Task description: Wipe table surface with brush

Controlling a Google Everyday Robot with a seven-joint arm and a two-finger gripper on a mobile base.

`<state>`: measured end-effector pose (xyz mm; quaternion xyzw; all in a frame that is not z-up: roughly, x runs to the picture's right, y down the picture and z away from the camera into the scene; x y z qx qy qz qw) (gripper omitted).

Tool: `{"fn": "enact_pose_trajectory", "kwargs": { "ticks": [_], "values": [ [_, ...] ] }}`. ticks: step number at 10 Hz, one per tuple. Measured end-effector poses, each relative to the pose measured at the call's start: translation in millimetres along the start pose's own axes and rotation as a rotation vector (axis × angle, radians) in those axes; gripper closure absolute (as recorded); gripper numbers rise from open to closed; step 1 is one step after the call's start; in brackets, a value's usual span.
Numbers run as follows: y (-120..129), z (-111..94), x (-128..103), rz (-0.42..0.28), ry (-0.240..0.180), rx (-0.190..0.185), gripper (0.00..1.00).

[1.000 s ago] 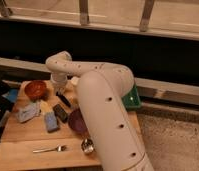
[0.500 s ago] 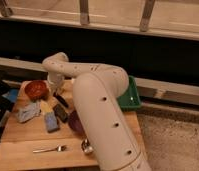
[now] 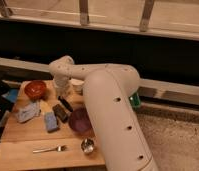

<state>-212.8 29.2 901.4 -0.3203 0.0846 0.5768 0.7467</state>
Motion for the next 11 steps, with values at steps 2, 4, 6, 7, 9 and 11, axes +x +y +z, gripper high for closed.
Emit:
{"fn": "enact_pose_trajectory", "kwargs": {
  "ticks": [2, 4, 6, 7, 9, 11],
  "values": [
    [-15.4, 0.5, -16.9, 0.024, -0.012, 0.010, 1.00],
    [-5.1, 3.9, -33.2, 0.001, -0.025, 0.001, 1.00],
    [19.0, 7.6, -34.6, -0.039, -0.031, -0.018, 1.00],
    [27.8, 8.1, -29.6, -0.054, -0.031, -0.027, 1.00],
    [41.8, 8.4, -10.3, -0.068, -0.019, -0.040, 1.00],
    [23.7, 4.7, 6.2, -0.034, -0.005, -0.025, 1.00]
  ]
}}
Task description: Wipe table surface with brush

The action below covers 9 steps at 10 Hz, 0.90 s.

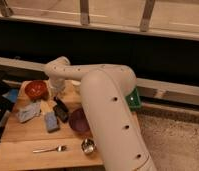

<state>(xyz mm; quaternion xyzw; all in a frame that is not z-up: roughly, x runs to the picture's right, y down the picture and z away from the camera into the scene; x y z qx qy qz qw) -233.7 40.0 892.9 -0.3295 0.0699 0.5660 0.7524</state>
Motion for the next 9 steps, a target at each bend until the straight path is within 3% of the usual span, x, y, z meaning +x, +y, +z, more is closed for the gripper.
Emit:
{"fn": "enact_pose_trajectory", "kwargs": {
  "ticks": [2, 4, 6, 7, 9],
  "values": [
    [-18.7, -4.3, 4.2, 0.032, 0.009, 0.031, 1.00],
    [-36.1, -5.5, -14.1, 0.054, -0.003, 0.042, 1.00],
    [-30.3, -2.9, -30.5, 0.037, -0.015, 0.032, 1.00],
    [-15.8, 1.8, -39.5, 0.012, -0.018, 0.020, 1.00],
    [-0.1, 5.9, -42.2, -0.019, -0.019, 0.001, 1.00]
  ]
}}
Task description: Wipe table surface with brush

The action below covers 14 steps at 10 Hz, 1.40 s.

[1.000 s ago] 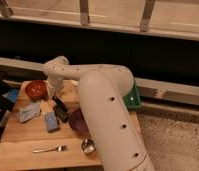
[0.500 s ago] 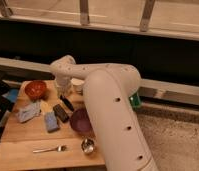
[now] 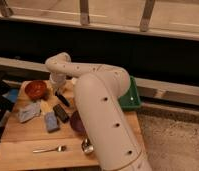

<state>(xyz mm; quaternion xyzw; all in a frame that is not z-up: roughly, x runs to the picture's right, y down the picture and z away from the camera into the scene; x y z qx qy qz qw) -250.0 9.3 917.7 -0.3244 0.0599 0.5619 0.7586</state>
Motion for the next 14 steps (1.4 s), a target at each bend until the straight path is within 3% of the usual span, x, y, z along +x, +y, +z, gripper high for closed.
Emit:
{"fn": "enact_pose_trajectory", "kwargs": {
  "ticks": [3, 6, 9, 11, 14],
  "values": [
    [10.8, 0.8, 22.6, -0.012, 0.011, -0.019, 1.00],
    [-18.4, -9.4, 43.9, 0.061, 0.009, 0.002, 1.00],
    [-43.9, -17.3, 20.0, 0.084, -0.019, 0.020, 1.00],
    [-26.2, -12.4, -1.7, 0.043, -0.024, 0.018, 1.00],
    [3.6, -4.1, -2.6, 0.009, -0.014, 0.002, 1.00]
  ]
}}
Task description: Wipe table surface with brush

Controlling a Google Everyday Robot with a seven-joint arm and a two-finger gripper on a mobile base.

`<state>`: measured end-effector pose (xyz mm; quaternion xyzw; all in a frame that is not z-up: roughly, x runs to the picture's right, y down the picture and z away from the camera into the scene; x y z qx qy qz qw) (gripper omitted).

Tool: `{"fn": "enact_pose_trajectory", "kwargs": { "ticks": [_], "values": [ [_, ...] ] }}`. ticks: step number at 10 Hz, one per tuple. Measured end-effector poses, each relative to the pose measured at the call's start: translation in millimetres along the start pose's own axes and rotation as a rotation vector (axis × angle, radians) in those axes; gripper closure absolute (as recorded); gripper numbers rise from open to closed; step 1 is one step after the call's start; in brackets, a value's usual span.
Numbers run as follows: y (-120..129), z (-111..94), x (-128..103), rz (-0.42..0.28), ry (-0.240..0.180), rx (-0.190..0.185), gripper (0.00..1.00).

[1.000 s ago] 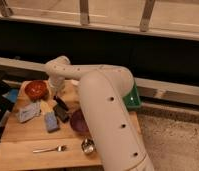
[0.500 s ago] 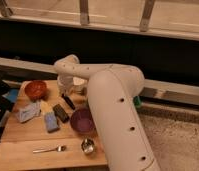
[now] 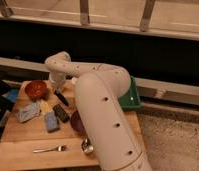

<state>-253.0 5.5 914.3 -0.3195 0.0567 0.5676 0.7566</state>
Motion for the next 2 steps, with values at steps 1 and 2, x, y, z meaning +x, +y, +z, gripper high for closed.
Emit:
{"fn": "enact_pose_trajectory", "kwargs": {
  "ticks": [1, 2],
  "values": [
    [5.0, 0.7, 6.3, -0.003, 0.011, -0.010, 1.00],
    [3.9, 1.1, 8.6, 0.002, 0.017, -0.009, 1.00]
  ]
}}
